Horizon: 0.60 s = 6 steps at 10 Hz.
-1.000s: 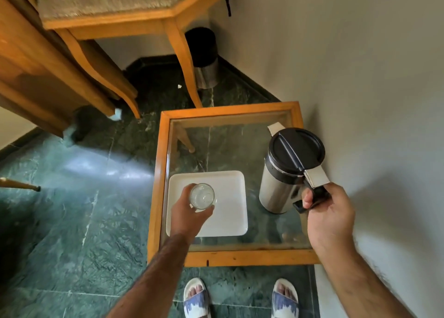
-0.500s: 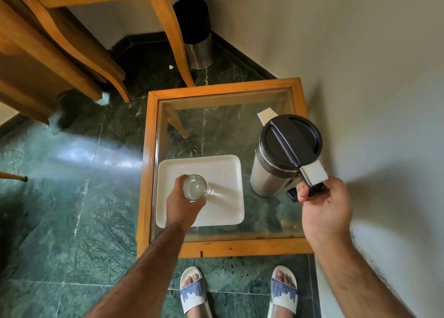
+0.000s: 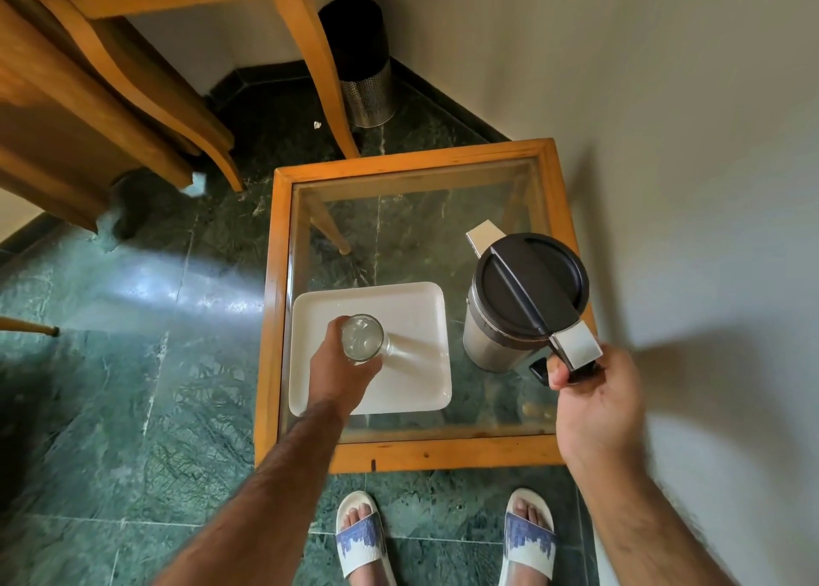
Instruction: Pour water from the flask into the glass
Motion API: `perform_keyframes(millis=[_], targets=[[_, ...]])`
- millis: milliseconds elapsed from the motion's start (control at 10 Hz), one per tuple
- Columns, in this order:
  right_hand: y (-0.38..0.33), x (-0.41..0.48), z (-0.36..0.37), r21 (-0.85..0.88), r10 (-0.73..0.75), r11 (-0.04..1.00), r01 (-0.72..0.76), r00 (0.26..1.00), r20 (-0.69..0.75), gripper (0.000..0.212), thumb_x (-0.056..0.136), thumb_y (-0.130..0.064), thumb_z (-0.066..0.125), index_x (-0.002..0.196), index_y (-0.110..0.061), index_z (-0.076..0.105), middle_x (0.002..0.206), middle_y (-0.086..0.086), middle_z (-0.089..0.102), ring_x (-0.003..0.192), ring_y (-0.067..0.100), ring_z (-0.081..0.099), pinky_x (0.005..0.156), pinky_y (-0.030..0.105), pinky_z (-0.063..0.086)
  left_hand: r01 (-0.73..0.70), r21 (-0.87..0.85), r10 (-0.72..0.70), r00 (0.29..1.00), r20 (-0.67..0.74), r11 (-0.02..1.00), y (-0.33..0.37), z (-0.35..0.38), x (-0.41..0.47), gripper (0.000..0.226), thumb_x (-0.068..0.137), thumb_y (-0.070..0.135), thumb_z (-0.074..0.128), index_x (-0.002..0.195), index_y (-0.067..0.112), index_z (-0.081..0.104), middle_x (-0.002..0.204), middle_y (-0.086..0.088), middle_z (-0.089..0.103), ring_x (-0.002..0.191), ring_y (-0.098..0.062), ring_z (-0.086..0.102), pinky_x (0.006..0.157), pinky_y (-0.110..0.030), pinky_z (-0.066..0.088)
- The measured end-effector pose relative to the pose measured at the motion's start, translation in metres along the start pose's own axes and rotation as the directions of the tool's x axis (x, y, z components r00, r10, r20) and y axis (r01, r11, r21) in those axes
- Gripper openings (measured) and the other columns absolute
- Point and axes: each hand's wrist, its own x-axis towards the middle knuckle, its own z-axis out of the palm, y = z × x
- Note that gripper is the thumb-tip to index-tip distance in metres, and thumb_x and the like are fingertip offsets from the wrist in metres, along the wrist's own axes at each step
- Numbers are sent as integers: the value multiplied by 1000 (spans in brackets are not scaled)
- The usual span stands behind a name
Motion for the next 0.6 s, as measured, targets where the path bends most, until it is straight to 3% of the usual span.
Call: perform_keyframes(millis=[200, 300, 400, 500, 600], targets=[[6, -9, -7, -91, -51, 995, 49, 999, -19, 42, 88, -14, 42, 58, -24, 70, 51, -8, 57, 52, 10, 49, 54, 19, 43, 37, 36, -38, 999, 17, 999, 4, -1, -1, 75, 78, 23, 90, 140, 26, 48, 118, 6, 63, 108, -24, 63, 66, -14, 44], [3, -9, -8, -116, -20, 993, 22, 1000, 23, 30, 78, -37, 49, 62, -20, 67, 54, -3, 55, 56, 19, 46, 54, 28, 41, 48, 66, -53, 995, 83, 997, 13, -5, -2, 96, 79, 24, 91, 157, 19, 35, 142, -7, 60, 133, -34, 58, 102, -39, 54], [-10, -10, -8, -113, 38, 993, -38, 999, -5, 30, 83, -46, 54, 69, -23, 68, 61, -3, 59, 62, 20, 51, 57, 32, 43, -11, 111, 2, 997, 78, 994, 29, -21, -17, 117, 74, 36, 94, 163, 9, 23, 163, -14, 42, 150, -36, 42, 123, -53, 38], [-33, 6, -15, -174, -75, 983, 53, 990, -119, 33, 92, -57, 50, 83, -29, 65, 77, -6, 64, 74, 14, 59, 75, 36, 45, -141, 297, 146, 989, 7, 944, 47, -37, -23, 118, 81, 64, 76, 165, 8, 16, 173, -13, 25, 159, -33, 25, 129, -54, 25], [-94, 15, 6, -578, -364, 759, 300, 932, 6, 40, 98, -58, 45, 117, -30, 65, 116, -2, 71, 106, 7, 64, 96, 38, 49, -277, 453, 325, 945, -29, 847, 80, -81, -34, 114, 88, 79, 49, 169, 10, 7, 179, -8, 9, 166, -25, 6, 133, -53, 7]])
